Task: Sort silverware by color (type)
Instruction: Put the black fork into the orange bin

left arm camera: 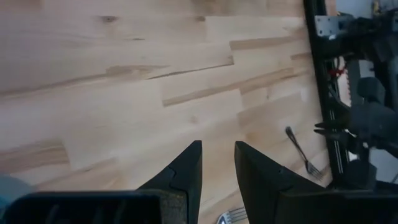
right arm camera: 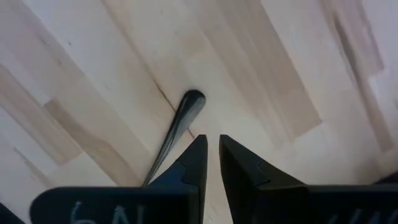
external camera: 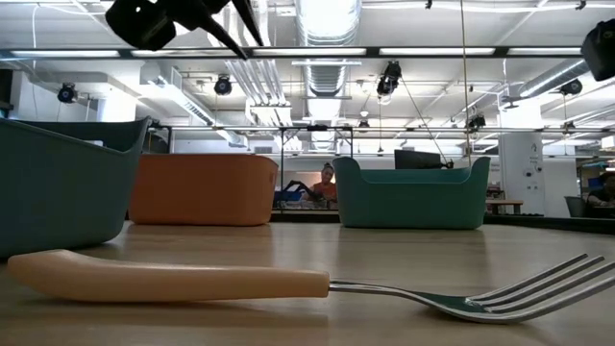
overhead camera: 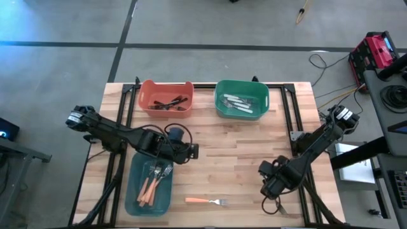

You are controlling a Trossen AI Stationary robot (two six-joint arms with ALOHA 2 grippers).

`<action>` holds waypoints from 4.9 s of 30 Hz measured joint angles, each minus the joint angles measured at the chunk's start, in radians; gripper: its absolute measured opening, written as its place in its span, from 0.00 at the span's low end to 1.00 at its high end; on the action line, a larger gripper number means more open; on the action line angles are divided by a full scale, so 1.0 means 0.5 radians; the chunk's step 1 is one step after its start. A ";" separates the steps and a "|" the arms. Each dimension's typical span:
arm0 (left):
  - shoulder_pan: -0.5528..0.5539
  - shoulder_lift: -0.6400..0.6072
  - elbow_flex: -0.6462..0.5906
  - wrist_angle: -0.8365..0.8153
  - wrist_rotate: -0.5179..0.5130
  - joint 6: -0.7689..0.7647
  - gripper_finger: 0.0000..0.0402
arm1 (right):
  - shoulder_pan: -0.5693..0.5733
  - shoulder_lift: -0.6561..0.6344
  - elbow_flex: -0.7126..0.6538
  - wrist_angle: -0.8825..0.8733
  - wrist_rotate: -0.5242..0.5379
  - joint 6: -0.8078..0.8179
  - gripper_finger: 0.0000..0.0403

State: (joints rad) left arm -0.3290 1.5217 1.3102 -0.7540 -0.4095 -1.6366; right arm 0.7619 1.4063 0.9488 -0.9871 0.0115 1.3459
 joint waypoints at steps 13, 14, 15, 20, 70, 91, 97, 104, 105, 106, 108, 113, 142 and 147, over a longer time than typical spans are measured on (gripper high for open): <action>0.000 -0.004 0.000 -0.209 0.017 -0.389 0.19 | -0.108 0.004 0.012 0.003 0.157 -0.316 0.08; 0.000 -0.004 0.000 -0.223 0.018 -0.416 0.19 | -0.118 0.004 0.015 0.004 0.167 -0.342 0.08; 0.000 -0.004 0.000 -0.235 0.018 -0.441 0.19 | -0.128 0.004 0.015 0.003 0.174 -0.373 0.08; 0.000 -0.004 0.000 -0.227 0.018 -0.474 0.19 | -0.153 0.004 0.015 -0.007 0.124 -0.413 0.08; -0.095 -0.004 0.000 0.429 -0.058 1.265 0.19 | -0.092 -0.049 -0.333 0.635 -0.615 0.255 0.57; -0.095 -0.004 0.000 0.432 -0.107 1.269 0.19 | -0.003 0.259 -0.330 0.713 -0.614 0.238 0.54; -0.095 -0.004 0.000 0.433 -0.111 1.269 0.19 | -0.002 0.249 -0.334 0.699 -0.597 0.245 0.42; -0.095 -0.004 0.000 0.433 -0.111 1.269 0.19 | -0.001 0.262 -0.336 0.701 -0.567 0.257 0.26; -0.095 -0.004 0.000 0.433 -0.111 1.269 0.19 | -0.001 0.265 -0.336 0.703 -0.565 0.257 0.24; -0.095 -0.004 0.000 0.433 -0.111 1.269 0.19 | -0.001 0.269 -0.336 0.705 -0.563 0.257 0.21; -0.095 -0.004 0.000 0.439 -0.111 1.269 0.19 | -0.001 0.278 -0.336 0.706 -0.562 0.256 0.16; -0.095 -0.004 0.000 0.500 -0.109 1.313 0.19 | -0.001 0.271 -0.336 0.716 -0.555 0.211 0.04; -0.096 -0.004 -0.836 3.111 0.447 2.363 0.19 | -0.012 -0.517 -0.336 1.560 1.541 -0.350 0.02; -0.094 -0.004 -0.900 3.272 0.363 2.357 0.19 | -0.104 -0.552 -0.334 2.004 1.661 -0.801 0.02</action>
State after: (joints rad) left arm -0.3759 1.5196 0.8601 0.8821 -0.2281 -0.4580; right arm 0.7098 1.1305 0.7818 0.0149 0.8419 0.9453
